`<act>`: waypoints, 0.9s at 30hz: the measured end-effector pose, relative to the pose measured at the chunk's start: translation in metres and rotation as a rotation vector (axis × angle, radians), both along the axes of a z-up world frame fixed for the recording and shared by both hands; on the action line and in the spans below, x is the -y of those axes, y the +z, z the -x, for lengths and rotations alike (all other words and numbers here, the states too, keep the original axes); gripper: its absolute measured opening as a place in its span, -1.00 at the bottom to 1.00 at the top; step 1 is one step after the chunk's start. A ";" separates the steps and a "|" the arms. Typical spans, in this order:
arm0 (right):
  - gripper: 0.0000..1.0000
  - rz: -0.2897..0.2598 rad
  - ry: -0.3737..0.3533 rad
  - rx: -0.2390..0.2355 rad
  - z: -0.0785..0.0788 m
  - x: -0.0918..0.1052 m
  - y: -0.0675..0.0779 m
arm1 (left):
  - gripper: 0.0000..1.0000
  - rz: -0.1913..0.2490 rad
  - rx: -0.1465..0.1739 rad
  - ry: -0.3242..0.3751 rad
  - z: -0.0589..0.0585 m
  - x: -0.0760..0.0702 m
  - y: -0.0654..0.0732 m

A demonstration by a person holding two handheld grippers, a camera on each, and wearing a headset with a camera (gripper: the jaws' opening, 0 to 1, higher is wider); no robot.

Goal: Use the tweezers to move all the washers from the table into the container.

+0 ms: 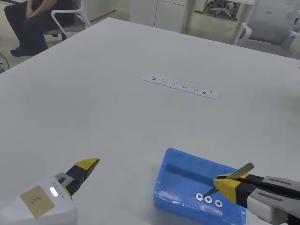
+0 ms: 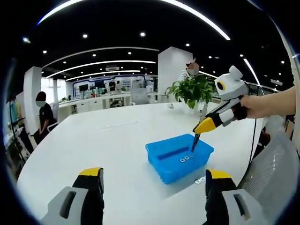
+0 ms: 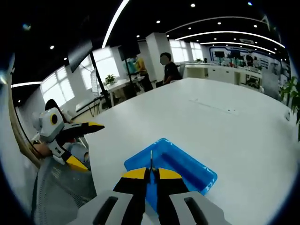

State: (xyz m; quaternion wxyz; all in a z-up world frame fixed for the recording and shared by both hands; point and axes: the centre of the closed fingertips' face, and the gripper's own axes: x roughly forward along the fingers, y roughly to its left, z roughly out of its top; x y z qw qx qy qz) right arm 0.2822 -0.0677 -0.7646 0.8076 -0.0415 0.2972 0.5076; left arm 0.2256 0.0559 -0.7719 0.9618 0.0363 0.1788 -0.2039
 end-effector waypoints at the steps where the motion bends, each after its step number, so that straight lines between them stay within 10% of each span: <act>1: -0.93 -0.004 -0.003 0.001 0.002 0.001 0.001 | 0.83 -0.002 0.000 -0.001 0.000 0.000 0.000; 27: -0.93 0.050 0.057 -0.137 0.044 -0.004 -0.050 | 0.83 -0.003 0.000 -0.003 0.000 -0.001 0.000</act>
